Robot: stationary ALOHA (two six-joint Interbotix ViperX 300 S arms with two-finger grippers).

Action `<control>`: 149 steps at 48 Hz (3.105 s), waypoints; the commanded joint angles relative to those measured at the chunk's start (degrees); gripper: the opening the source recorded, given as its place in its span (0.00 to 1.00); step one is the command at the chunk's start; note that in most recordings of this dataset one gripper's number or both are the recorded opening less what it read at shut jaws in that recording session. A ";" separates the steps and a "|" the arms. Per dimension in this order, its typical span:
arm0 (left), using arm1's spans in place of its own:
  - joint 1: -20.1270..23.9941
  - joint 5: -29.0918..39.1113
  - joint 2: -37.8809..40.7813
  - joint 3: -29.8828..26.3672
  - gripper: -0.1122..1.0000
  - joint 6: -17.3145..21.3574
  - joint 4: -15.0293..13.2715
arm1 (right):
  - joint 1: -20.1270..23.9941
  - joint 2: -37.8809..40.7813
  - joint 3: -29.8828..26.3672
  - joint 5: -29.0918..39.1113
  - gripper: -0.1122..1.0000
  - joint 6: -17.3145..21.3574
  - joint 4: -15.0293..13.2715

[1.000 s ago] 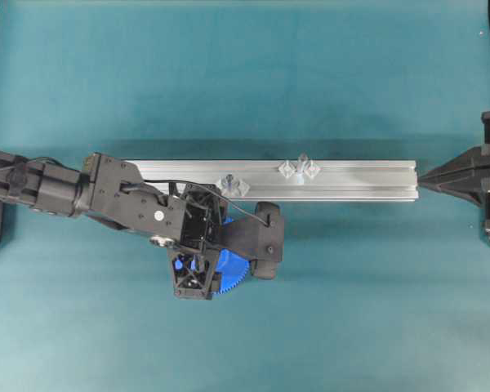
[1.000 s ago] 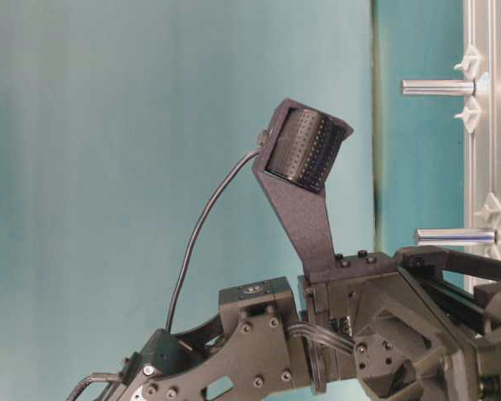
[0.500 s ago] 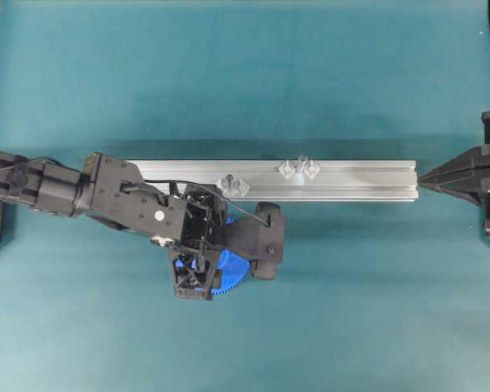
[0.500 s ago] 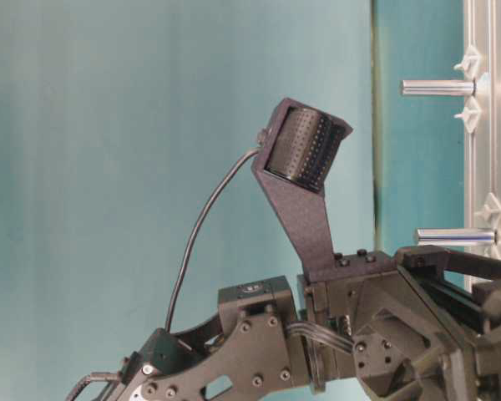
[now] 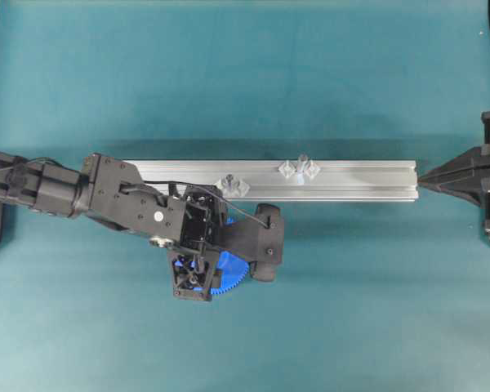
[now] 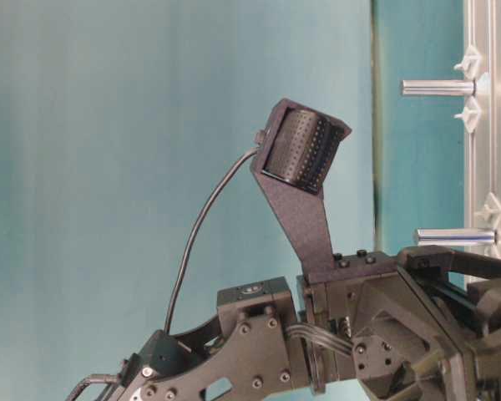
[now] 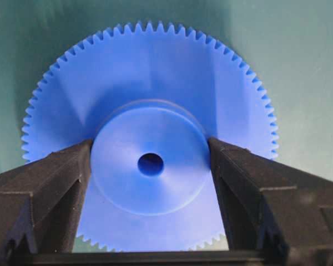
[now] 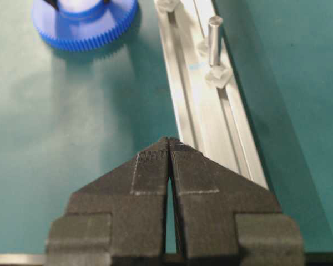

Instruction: Find the location of the shaft and insert the large gear.

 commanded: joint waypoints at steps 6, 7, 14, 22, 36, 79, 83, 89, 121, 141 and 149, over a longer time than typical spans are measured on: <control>-0.26 -0.18 -0.44 -0.09 0.73 -0.26 0.18 | 0.00 0.00 -0.62 -0.26 0.10 0.44 0.00; -0.26 -0.18 -0.44 -0.09 0.73 -0.26 0.18 | -0.09 -0.09 -0.62 -0.26 0.10 0.44 -0.09; -0.26 -0.35 -0.44 -0.26 0.73 0.09 0.26 | -0.09 -0.26 -0.62 -0.26 0.10 0.44 0.00; -0.35 -0.44 -1.14 -0.62 0.73 -0.09 0.26 | -0.09 -0.35 -0.62 -0.26 0.10 0.44 0.00; -0.26 1.67 -2.37 -2.81 0.73 0.18 0.26 | -0.09 -0.35 -0.62 -0.18 0.10 0.44 -0.09; 0.09 15.56 -4.04 -17.58 0.73 6.59 0.26 | -0.09 -0.35 -0.53 -0.18 0.10 0.53 -0.09; 0.35 17.58 -4.04 -19.42 0.73 6.86 0.26 | -0.09 -0.35 -0.53 -0.18 0.10 0.53 0.00; 1.14 20.65 -4.04 -22.68 0.73 7.03 0.26 | -0.09 -0.44 -0.53 -0.18 0.10 0.53 0.00; 5.54 27.51 -0.79 -35.24 0.73 14.24 0.26 | -0.09 -0.44 -0.53 -0.18 0.10 0.53 0.00; 8.17 29.79 3.52 -42.36 0.73 18.63 0.26 | -0.09 -0.44 -0.53 -0.18 0.10 0.53 -0.09; 8.88 29.79 5.19 -44.30 0.73 19.95 0.26 | 0.00 -0.44 -0.53 -0.18 0.10 0.53 0.00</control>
